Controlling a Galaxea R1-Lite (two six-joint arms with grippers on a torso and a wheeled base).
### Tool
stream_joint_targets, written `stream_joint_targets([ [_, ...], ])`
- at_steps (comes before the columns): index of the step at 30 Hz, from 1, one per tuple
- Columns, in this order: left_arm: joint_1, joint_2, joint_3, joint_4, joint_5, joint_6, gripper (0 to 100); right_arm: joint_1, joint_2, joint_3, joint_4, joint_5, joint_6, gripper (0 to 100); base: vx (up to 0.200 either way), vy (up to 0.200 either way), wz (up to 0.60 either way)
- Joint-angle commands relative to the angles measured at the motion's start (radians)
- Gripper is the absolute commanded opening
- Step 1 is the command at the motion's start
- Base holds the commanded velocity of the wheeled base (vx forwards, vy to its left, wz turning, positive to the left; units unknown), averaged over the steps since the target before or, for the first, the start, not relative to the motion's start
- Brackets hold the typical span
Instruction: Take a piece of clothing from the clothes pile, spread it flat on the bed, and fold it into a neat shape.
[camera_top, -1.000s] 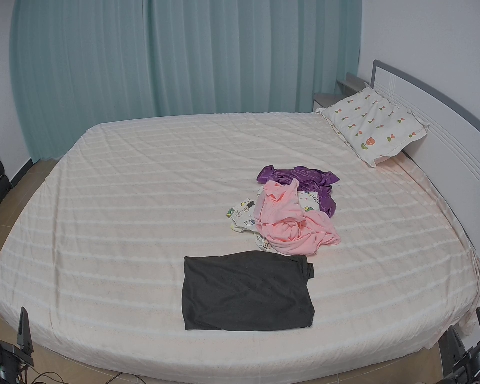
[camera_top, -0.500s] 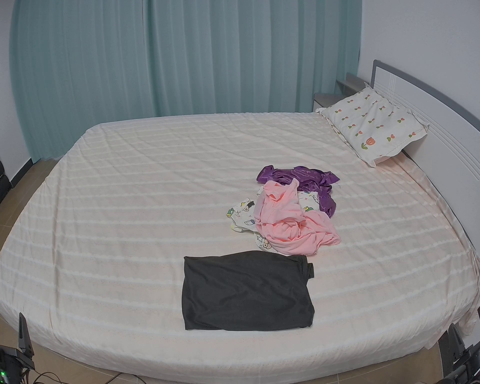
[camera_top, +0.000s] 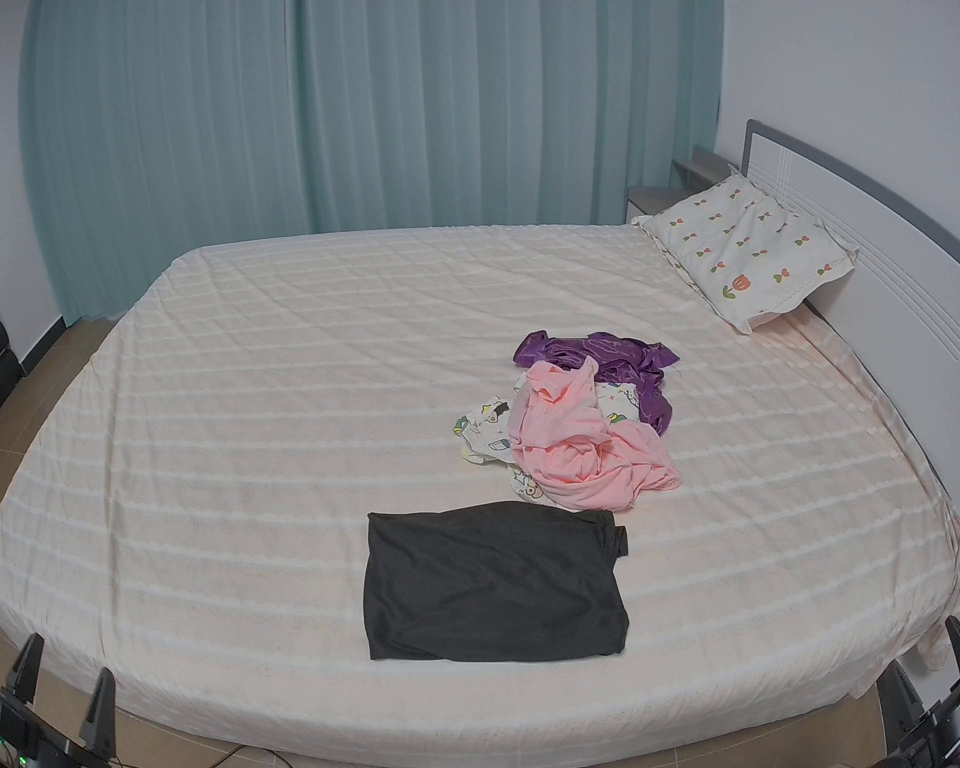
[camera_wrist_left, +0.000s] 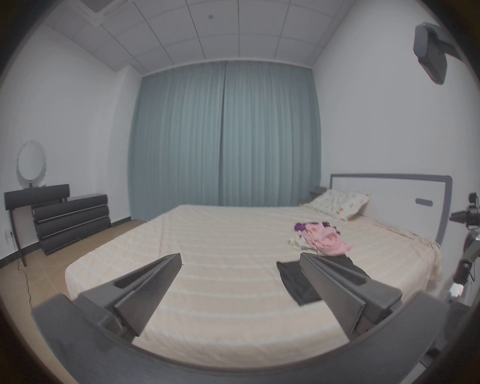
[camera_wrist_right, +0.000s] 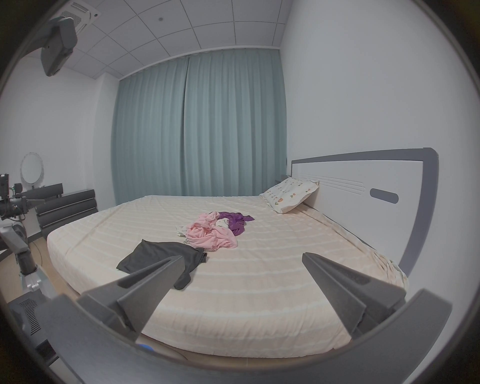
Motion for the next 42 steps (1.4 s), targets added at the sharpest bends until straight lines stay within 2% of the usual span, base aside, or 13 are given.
stream_joint_targets([
  [1,0.000,-0.012,0.016,0.031,-0.049,0.035,100,0.001,-0.009,0.000,0.000,0.057,0.024,100,0.000,0.000,0.00],
  [3,0.000,-0.012,0.016,0.027,-0.049,0.032,100,0.001,-0.009,0.000,0.000,0.063,0.037,100,0.000,0.000,0.00],
  [5,0.000,-0.012,0.016,0.028,-0.049,0.032,100,-0.001,-0.009,0.000,0.000,0.017,0.034,100,0.000,0.000,0.00],
  [6,0.000,-0.012,0.016,0.027,-0.049,0.032,100,-0.001,-0.009,0.000,0.000,-0.031,0.028,100,0.000,0.000,0.00],
  [8,0.000,-0.012,0.016,0.027,-0.049,0.029,100,-0.001,-0.009,0.000,0.000,-0.051,0.022,100,0.000,0.000,0.00],
  [11,0.000,-0.012,0.016,0.027,-0.049,0.031,100,-0.001,-0.009,0.000,0.000,-0.045,0.014,100,0.000,0.000,0.00],
  [16,0.000,-0.012,0.016,0.027,-0.049,0.031,100,-0.001,-0.009,-0.001,-0.002,-0.075,0.017,100,0.000,0.000,0.00],
  [19,0.000,-0.012,0.016,0.027,-0.049,0.031,100,-0.001,-0.009,-0.001,0.001,-0.140,0.010,100,0.000,0.000,0.00],
  [22,0.000,-0.012,0.016,0.027,-0.049,0.031,100,-0.001,-0.009,-0.001,0.000,-0.157,0.008,100,0.000,0.000,0.00],
  [26,0.000,-0.012,0.016,0.027,-0.049,0.031,100,-0.001,-0.009,-0.009,0.010,-0.226,-0.006,100,0.000,0.000,0.00],
  [32,0.000,-0.012,0.016,0.027,-0.049,0.031,100,0.001,-0.011,-0.015,0.032,-0.192,-0.010,100,0.000,0.000,0.00],
  [38,0.000,-0.012,0.016,0.027,-0.049,0.031,100,0.001,-0.011,-0.024,0.047,-0.209,-0.041,100,0.000,0.000,0.00],
  [42,0.000,-0.012,0.016,0.027,-0.049,0.031,100,0.001,0.000,-0.038,0.078,-0.206,-0.021,100,0.000,0.000,0.00],
])
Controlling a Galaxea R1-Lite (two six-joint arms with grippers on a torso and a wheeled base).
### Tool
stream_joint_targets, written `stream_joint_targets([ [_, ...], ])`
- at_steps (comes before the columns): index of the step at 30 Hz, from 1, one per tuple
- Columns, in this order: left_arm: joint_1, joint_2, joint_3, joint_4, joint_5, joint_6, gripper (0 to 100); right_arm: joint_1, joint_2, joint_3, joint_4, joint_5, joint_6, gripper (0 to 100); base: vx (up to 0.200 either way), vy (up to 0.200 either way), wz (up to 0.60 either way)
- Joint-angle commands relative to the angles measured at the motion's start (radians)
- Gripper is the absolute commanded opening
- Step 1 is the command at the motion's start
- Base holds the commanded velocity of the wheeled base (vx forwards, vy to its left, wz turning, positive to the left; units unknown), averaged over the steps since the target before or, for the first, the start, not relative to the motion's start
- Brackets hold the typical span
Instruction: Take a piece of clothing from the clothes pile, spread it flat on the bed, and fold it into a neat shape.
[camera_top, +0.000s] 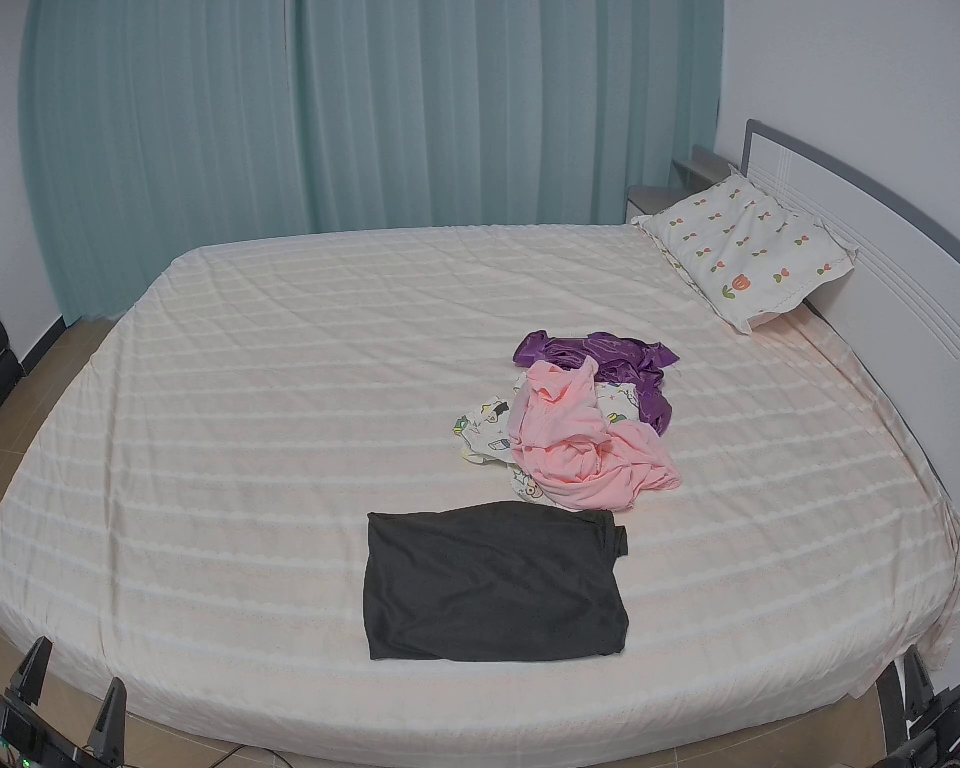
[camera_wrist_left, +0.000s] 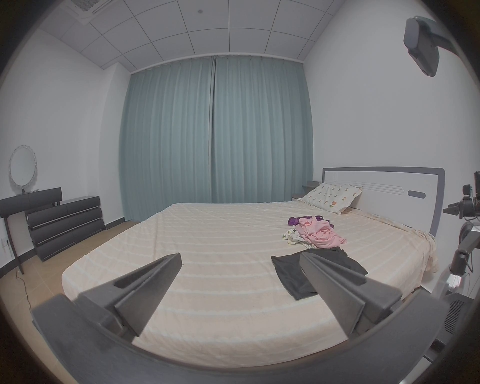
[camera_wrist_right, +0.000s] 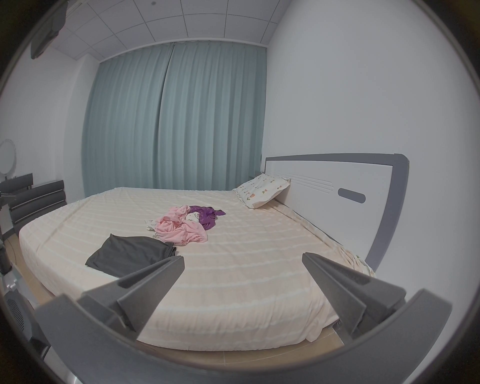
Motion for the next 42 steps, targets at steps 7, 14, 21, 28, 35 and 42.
stream_joint_targets([
  [7,0.000,-0.013,0.016,0.000,0.000,0.000,100,0.000,-0.010,0.004,0.003,0.167,0.023,100,0.000,0.000,0.00],
  [14,0.000,-0.013,0.016,0.000,0.000,0.000,100,0.000,-0.010,0.085,-0.142,0.167,0.034,100,0.000,0.000,0.00],
  [21,0.000,-0.013,0.016,0.000,0.000,0.000,100,0.000,-0.010,0.087,-0.149,0.177,0.045,100,0.000,0.000,0.00],
  [28,0.000,-0.013,0.016,0.000,0.000,0.000,100,0.000,-0.010,0.087,-0.149,0.177,0.041,100,0.000,0.000,0.00],
  [35,0.000,-0.013,0.016,0.000,0.000,0.000,100,0.000,-0.010,0.087,-0.150,0.177,0.045,100,0.000,0.000,0.00],
  [42,0.000,-0.013,0.016,0.000,0.000,0.000,100,0.000,-0.010,0.087,-0.150,0.177,0.048,100,0.000,0.000,0.00],
])
